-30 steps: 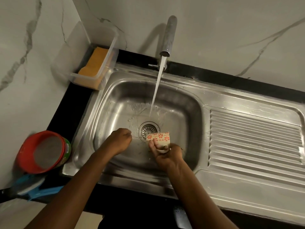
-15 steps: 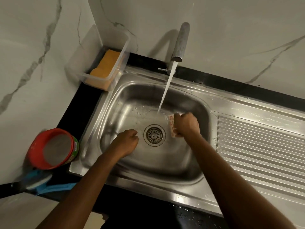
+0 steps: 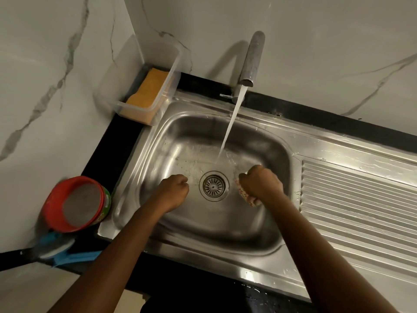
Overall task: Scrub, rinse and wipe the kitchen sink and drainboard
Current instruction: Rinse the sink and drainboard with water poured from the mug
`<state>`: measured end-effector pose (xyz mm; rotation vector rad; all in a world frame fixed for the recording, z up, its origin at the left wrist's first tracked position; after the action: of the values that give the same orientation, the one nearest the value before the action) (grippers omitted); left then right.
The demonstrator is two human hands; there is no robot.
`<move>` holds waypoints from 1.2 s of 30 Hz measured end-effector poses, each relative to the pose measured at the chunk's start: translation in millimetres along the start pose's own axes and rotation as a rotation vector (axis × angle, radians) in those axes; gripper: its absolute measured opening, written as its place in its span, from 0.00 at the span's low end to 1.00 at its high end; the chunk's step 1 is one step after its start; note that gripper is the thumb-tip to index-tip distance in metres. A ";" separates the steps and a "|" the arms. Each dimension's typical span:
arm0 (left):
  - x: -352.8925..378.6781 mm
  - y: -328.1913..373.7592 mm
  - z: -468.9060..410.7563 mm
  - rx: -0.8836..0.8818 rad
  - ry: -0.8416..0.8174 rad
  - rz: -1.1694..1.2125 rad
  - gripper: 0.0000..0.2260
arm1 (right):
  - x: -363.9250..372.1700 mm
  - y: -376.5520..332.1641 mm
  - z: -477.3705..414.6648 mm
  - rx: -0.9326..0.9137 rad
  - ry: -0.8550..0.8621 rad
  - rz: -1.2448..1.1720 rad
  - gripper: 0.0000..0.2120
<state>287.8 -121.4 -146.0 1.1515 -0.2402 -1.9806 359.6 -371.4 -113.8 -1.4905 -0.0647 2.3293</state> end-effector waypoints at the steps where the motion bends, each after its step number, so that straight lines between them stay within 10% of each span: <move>1: 0.1 -2.4 -0.7 -0.003 -0.001 0.008 0.14 | 4.1 -15.8 5.2 -0.094 0.013 0.082 0.15; 8: -14.3 3.4 -3.9 0.012 0.085 0.036 0.17 | 27.9 -85.9 65.1 -0.567 -0.040 0.335 0.09; 18: -49.0 97.5 -38.6 0.293 0.220 0.248 0.14 | -0.9 0.1 56.6 -0.384 0.047 0.128 0.19; 36: -61.2 183.1 -104.8 -0.002 0.156 1.061 0.15 | -50.6 13.4 76.5 -0.229 0.250 -0.696 0.16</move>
<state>487.6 -172.9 -70.6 0.8777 -0.6152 -0.9504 306.8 -388.5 -39.5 -1.5305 -0.6855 1.6098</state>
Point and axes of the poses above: each hand's wrist, its own z-axis away from the middle knuckle, its own x-axis out of the palm, y = z × x, the point moved 8 cm from there along -z, towards the middle knuckle, and after that the axes turned 10 degrees about y, right-handed, at the moved point
